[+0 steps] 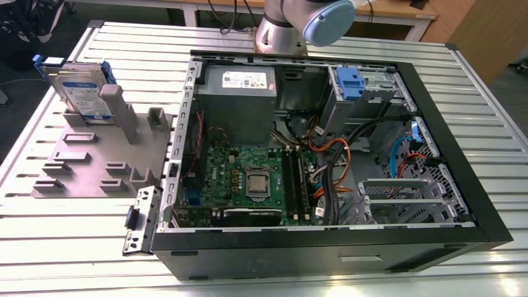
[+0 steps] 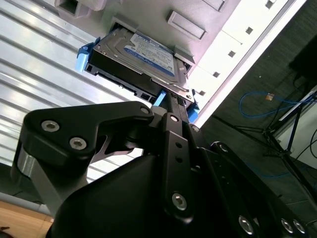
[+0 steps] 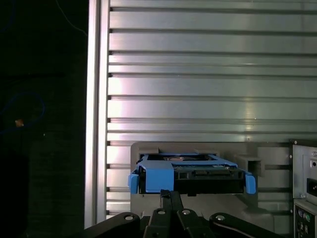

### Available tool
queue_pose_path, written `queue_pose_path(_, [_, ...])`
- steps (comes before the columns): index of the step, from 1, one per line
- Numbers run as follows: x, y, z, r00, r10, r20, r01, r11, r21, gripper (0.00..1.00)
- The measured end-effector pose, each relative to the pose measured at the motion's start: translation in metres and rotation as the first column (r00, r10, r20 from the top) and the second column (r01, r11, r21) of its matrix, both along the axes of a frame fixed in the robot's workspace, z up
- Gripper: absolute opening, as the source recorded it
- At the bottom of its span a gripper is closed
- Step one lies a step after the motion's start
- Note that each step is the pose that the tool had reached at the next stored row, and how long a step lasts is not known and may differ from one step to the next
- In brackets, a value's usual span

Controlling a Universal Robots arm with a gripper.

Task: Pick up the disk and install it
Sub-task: 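Pick up the disk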

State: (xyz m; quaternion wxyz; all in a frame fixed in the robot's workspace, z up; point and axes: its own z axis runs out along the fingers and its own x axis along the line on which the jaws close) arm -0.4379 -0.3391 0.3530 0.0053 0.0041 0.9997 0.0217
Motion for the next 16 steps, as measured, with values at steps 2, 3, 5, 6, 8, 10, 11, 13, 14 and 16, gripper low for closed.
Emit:
queue_pose_path(2, [0.0000, 0.0000, 0.0000, 1.0000, 0.002, 0.0000, -0.002, 1.0000, 0.0000, 0.11])
queue_pose_path(3, [0.0000, 0.0000, 0.0000, 1.0000, 0.002, 0.0000, -0.002, 1.0000, 0.0000, 0.11])
queue_pose_path(5, [0.0000, 0.0000, 0.0000, 1.0000, 0.004, 0.0000, -0.004, 1.0000, 0.0000, 0.11])
queue_pose_path(6, [0.0000, 0.0000, 0.0000, 1.0000, 0.004, 0.0000, -0.004, 1.0000, 0.0000, 0.11])
queue_pose_path(8, [0.0000, 0.0000, 0.0000, 1.0000, 0.005, 0.0000, -0.005, 1.0000, 0.0000, 0.11])
queue_pose_path(10, [0.0000, 0.0000, 0.0000, 1.0000, 0.007, 0.0000, -0.007, 1.0000, 0.0000, 0.11])
queue_pose_path(11, [0.0000, 0.0000, 0.0000, 1.0000, 0.007, -0.0001, -0.007, 1.0000, 0.0000, 0.11])
queue_pose_path(13, [0.0000, 0.0000, 0.0000, 1.0000, 0.008, -0.0001, -0.008, 1.0000, 0.0000, 0.11])
queue_pose_path(14, [0.0000, 0.0000, 0.0000, 1.0000, 0.009, 0.0000, -0.009, 1.0000, 0.0000, 0.11])
queue_pose_path(16, [0.0000, 0.0000, 0.0000, 0.9999, 0.011, 0.0000, -0.011, 0.9999, 0.0000, 0.11])
